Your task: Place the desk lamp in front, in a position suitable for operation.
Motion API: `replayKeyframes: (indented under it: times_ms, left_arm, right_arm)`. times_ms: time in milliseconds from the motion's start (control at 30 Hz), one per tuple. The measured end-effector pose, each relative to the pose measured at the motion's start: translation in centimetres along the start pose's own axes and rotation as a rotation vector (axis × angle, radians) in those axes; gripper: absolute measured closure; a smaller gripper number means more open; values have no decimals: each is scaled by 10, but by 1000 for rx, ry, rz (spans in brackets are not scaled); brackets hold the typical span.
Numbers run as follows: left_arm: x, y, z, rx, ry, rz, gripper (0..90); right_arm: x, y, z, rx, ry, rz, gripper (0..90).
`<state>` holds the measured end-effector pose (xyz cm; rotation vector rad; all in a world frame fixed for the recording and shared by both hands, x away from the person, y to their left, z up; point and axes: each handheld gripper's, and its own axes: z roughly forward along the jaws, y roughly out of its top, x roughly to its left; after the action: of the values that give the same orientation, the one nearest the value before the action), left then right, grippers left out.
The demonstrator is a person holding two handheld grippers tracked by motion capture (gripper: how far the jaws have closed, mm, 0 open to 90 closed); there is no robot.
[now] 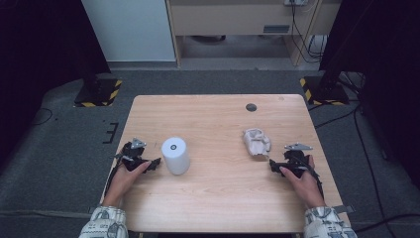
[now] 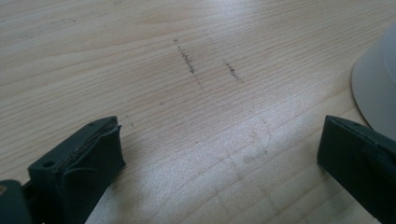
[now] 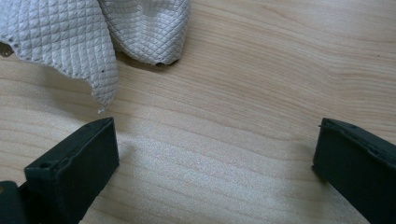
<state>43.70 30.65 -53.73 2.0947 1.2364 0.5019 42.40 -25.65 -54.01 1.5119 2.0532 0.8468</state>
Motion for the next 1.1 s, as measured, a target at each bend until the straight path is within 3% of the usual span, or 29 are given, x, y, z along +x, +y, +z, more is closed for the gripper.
replayKeyframes:
  times_ms: [767, 1067, 1100]
  left_arm:
    - [-3, 1, 0, 3, -14, 13, 0]
    - [-14, 1, -14, -3, -42, 56, 32]
    - [-18, 0, -22, -16, -57, 69, 34]
  right_arm:
    - [0, 0, 0, 2, 6, -2, 4]
    - [0, 0, 0, 0, 5, 1, 4]
    - [0, 0, 0, 0, 5, 1, 4]
